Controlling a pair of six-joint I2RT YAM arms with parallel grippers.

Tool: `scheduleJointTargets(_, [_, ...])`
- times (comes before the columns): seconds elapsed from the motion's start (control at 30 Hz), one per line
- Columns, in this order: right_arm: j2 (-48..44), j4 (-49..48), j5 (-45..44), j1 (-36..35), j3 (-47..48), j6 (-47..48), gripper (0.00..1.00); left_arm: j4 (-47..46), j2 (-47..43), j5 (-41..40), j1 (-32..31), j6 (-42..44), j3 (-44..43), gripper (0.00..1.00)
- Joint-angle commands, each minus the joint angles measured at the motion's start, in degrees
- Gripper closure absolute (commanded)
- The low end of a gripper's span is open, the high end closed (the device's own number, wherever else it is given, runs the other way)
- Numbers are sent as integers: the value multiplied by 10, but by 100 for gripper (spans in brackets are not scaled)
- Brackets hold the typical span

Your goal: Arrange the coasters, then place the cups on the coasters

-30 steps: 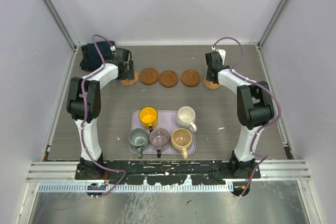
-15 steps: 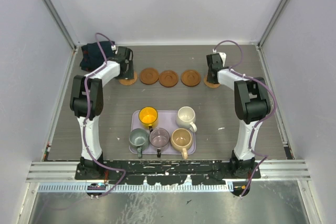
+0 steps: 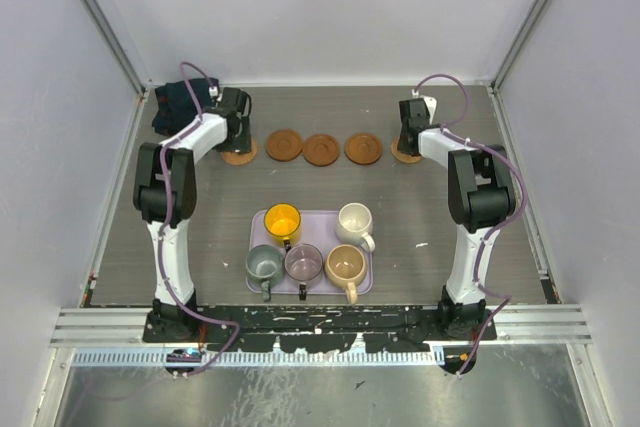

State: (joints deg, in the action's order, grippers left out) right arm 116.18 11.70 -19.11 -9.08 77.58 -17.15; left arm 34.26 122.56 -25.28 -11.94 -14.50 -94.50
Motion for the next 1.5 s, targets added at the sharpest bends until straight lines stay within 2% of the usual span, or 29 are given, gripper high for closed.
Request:
scheduleJointTargets(0.0, [13,7,-1,6,8,-12,99,39,-5,-11,16,-3,11,2])
scheduleJointTargets(0.77, [1,13,-22,7,18,-13,99,21,-35,17,27,-10,40,2])
scheduleJointTargets(1.07, [-11,3,3,6,41,16,99,-80,-99,76,26,-13,75,2])
scheduleJointTargets(1.3, [-55,-13,36,5,49,34,99,-108,-130,110,26,-14,48,2])
scheduleJointTargets(1.47, [-100,-17,50,0,23,31,99,-122,-147,130,26,-15,59,2])
